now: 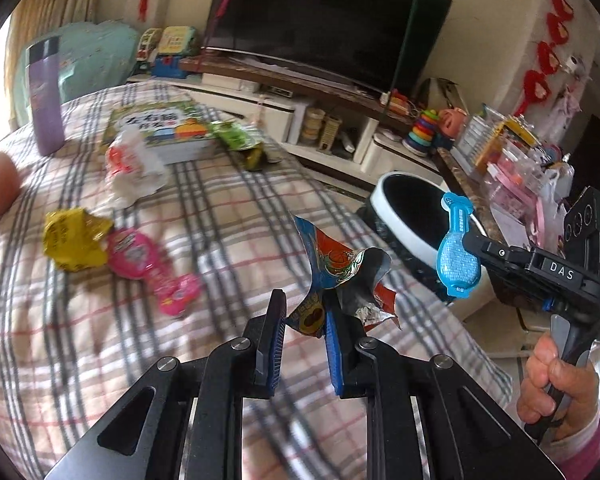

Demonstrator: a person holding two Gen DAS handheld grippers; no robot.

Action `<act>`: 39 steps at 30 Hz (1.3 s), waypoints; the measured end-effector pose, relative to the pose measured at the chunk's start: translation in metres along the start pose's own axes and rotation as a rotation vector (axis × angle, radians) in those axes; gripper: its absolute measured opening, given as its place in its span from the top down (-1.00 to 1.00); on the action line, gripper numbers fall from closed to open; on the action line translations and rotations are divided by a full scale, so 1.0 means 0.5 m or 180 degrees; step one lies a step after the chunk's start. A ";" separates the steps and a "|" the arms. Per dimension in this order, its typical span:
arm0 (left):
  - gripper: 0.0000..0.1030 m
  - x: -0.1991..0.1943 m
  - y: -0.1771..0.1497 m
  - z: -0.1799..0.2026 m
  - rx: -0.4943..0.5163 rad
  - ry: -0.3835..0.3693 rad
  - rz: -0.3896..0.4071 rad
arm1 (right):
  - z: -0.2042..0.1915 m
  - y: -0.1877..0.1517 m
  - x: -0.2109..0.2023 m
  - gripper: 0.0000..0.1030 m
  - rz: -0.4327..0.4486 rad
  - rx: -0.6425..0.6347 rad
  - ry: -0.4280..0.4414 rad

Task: Collect trash
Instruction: 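Carry the snack wrapper and blue toy over the bin and open both grippers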

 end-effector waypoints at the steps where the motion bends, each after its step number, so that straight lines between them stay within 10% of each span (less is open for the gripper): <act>1: 0.66 0.003 0.002 0.007 0.0014 -0.0011 -0.0001 | 0.005 0.002 -0.006 0.68 0.0021 0.0012 -0.0006; 39: 0.66 0.231 0.175 0.188 0.0616 -0.0206 -0.0127 | 0.165 0.127 -0.094 0.68 0.0410 0.0119 -0.0391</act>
Point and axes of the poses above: each gripper's, at about its wrist camera, not at the fingertips, and x roughly the way its jaws point, z to its right, y to its top, the point moved 1 cm from there along x, roughly the way its jaws point, and after that the axes turned 8 degrees about x, right-handed, at the moved point
